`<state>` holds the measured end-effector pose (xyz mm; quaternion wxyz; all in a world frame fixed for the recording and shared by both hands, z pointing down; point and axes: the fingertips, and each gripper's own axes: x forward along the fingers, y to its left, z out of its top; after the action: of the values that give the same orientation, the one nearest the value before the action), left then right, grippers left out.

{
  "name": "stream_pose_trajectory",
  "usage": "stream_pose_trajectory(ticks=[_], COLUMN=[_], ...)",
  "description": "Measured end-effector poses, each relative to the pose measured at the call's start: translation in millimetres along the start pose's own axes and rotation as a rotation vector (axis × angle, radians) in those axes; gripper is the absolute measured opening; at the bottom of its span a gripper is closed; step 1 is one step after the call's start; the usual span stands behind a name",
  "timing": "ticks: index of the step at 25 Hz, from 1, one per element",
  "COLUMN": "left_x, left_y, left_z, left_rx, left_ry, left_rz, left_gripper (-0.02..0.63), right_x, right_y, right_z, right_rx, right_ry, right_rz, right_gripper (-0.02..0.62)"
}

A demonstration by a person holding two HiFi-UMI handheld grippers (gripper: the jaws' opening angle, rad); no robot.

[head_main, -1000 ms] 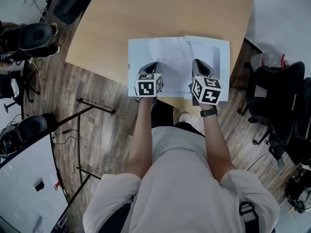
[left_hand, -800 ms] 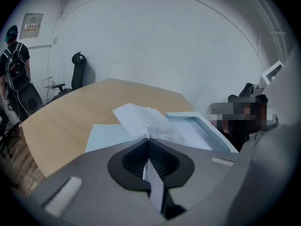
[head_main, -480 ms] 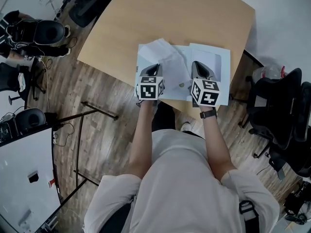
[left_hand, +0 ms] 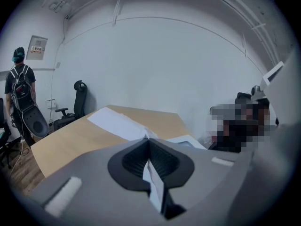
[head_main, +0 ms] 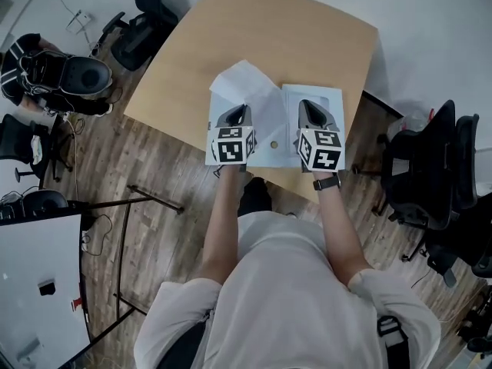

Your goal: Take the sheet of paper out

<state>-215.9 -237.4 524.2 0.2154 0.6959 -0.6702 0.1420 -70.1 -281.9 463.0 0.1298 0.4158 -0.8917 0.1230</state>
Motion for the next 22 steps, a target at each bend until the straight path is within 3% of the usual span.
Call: stream_pose_trajectory(ticks=[11, 22], left_x=[-34.2, -65.2], left_y=[-66.5, -116.9], left_z=[63.6, 101.4], left_rx=[0.128, 0.173], left_ry=[-0.182, -0.293], left_rz=[-0.024, -0.057], left_gripper=[0.012, 0.012], right_x=[-62.3, -118.4], right_y=[-29.2, -41.0], right_z=[38.1, 77.6], right_rx=[-0.010, -0.073], right_ry=[-0.119, -0.245], right_rz=[-0.041, -0.079], right_gripper=[0.014, 0.012])
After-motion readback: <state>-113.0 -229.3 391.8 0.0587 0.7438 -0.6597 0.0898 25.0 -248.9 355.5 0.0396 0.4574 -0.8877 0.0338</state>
